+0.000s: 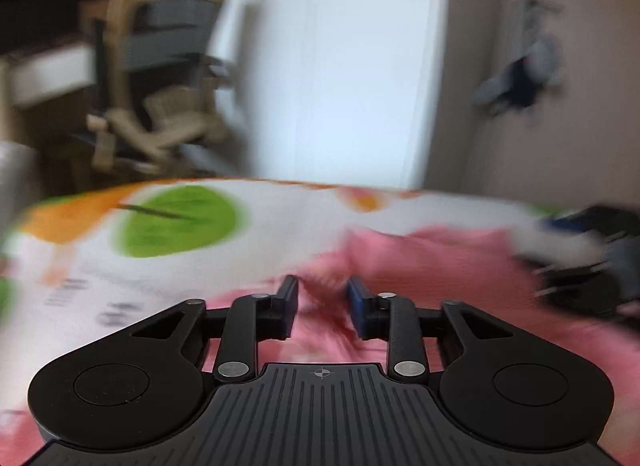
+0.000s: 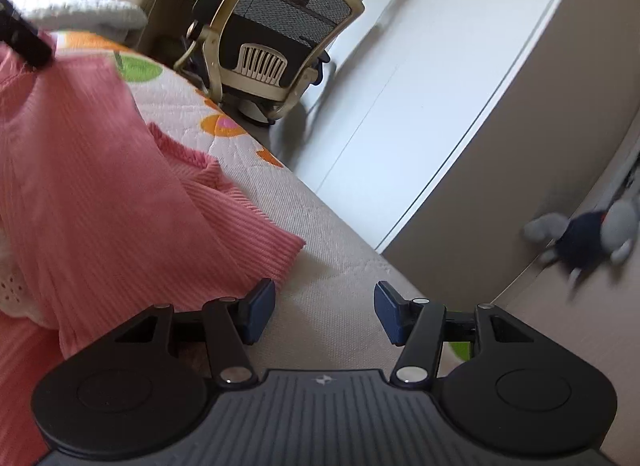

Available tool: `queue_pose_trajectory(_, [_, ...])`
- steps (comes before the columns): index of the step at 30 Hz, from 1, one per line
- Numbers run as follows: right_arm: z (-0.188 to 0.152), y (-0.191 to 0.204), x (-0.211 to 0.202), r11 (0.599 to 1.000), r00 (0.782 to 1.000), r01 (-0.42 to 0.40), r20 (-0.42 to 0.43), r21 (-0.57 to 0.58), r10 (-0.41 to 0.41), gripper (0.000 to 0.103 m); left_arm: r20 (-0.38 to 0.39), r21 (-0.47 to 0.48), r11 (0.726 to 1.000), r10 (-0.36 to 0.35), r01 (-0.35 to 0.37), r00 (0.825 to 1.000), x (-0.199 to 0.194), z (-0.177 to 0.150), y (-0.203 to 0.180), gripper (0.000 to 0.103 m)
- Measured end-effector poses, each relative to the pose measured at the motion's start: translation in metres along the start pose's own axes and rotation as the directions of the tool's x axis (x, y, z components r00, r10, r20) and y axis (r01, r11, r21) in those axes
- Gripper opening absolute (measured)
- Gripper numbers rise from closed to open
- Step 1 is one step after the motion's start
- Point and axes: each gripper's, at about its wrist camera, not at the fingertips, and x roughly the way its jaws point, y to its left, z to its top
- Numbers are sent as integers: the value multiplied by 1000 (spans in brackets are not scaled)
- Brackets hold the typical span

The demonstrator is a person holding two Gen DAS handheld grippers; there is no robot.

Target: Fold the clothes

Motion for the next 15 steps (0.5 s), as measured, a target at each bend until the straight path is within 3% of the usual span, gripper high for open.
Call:
queue_pose_trajectory(2, [0, 2, 0, 1000, 1000, 8, 2, -12, -8, 54, -1, -21, 997, 80, -80, 997, -10, -4, 25, 30])
queue_pose_trajectory(4, [0, 1, 0, 1000, 1000, 2, 1, -4, -2, 55, 1, -115, 989, 95, -95, 995, -33, -6, 59, 34])
queue_pose_trajectory(8, [2, -2, 3, 1000, 1000, -6, 1, 8, 6, 55, -33, -227, 970, 80, -85, 996, -80, -17, 112, 75])
queue_pose_trajectory(12, [2, -2, 2, 1000, 1000, -7, 1, 14, 7, 56, -128, -235, 968, 58, -87, 990, -105, -44, 133, 84])
queue_pose_trajectory(15, [2, -5, 3, 999, 1000, -17, -2, 30, 17, 57, -200, -225, 969, 57, -103, 978, -104, -71, 133, 89])
